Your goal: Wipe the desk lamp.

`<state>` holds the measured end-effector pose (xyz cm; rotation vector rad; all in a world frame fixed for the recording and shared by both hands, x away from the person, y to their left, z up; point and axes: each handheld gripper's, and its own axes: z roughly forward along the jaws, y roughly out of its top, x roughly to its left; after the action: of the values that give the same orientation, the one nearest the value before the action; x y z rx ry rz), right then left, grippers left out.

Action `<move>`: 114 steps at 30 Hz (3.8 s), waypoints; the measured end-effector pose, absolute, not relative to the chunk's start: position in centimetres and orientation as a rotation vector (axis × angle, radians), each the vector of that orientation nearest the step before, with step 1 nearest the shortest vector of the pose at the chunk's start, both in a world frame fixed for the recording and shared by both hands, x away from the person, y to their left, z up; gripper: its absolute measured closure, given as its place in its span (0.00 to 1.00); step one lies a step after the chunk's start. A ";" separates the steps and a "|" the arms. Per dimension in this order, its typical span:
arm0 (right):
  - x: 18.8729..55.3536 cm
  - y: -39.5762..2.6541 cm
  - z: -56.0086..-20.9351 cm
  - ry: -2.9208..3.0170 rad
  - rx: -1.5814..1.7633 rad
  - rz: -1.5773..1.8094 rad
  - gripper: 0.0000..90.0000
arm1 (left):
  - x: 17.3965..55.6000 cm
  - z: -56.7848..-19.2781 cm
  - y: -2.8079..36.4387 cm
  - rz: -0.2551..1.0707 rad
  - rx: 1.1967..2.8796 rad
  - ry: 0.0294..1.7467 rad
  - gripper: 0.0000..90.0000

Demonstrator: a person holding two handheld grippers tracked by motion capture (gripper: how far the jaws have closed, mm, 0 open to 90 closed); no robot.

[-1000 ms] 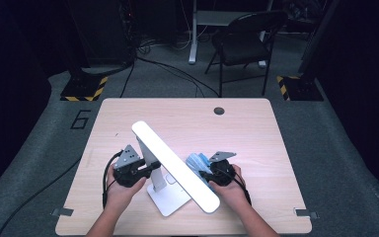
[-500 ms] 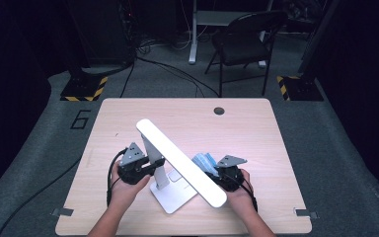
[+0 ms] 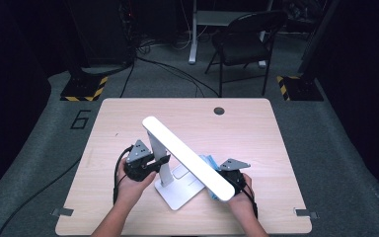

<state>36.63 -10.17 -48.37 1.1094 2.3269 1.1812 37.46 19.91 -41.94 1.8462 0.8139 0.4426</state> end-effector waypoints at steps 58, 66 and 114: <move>36.1 -9.4 -49.2 2.348 1.115 1.034 0.73 | 35.3 -41.7 18.5 0.068 1.951 0.417 0.53; 37.0 -9.4 -50.0 2.337 1.144 1.052 0.74 | 35.4 -41.8 18.6 0.050 1.941 0.424 0.51; 41.4 -8.7 -49.4 2.277 1.208 1.013 0.73 | 34.7 -41.6 18.4 0.247 1.958 0.481 0.59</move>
<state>41.38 -8.67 -49.38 1.2083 2.2770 1.0132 34.68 18.36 -41.64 1.9582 0.4807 0.2471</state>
